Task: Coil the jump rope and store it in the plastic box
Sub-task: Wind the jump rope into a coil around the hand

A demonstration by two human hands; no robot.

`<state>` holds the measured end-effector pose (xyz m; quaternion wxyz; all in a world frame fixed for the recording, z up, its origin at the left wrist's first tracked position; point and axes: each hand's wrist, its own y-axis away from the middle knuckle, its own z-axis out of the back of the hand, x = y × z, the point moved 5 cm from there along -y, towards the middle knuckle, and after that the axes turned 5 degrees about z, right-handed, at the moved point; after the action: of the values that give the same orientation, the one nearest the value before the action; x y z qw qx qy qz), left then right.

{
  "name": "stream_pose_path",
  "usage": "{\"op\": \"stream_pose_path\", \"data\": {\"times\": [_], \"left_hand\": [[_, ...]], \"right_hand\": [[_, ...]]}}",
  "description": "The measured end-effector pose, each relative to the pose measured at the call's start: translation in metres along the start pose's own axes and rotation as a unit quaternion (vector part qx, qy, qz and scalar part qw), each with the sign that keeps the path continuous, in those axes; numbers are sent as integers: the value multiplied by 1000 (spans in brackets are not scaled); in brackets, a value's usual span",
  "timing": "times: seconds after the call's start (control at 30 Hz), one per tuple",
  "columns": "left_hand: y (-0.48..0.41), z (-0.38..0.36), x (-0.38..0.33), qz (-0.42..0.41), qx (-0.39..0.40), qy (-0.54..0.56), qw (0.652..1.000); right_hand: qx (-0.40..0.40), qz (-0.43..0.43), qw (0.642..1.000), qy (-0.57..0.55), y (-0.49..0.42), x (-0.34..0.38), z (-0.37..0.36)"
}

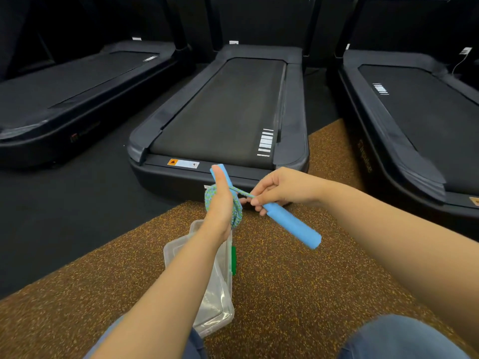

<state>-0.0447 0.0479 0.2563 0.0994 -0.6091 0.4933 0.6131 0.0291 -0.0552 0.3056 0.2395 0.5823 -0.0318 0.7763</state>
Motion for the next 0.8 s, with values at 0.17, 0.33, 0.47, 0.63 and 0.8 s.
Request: {"op": "stream_pose_path", "data": {"times": [0.17,0.33,0.47,0.63,0.8], "left_hand": [[6,0,-6,-5,20,154,988],[13,-1,-12,-45,24,226,973],[11,2,-8,-22,35,306,951],[6,5,-3,6,54,370,928],[0,6,-3,-3,78,418,905]], "right_hand": [[-1,5,999,-54,-1,-11,-16],[4,-1,995,-103,1,-16,-31],[15,0,993,-121,5,-15,-39],[22,19,989,-142,5,-18,-45],[45,37,982,-181,9,-22,-51]]}}
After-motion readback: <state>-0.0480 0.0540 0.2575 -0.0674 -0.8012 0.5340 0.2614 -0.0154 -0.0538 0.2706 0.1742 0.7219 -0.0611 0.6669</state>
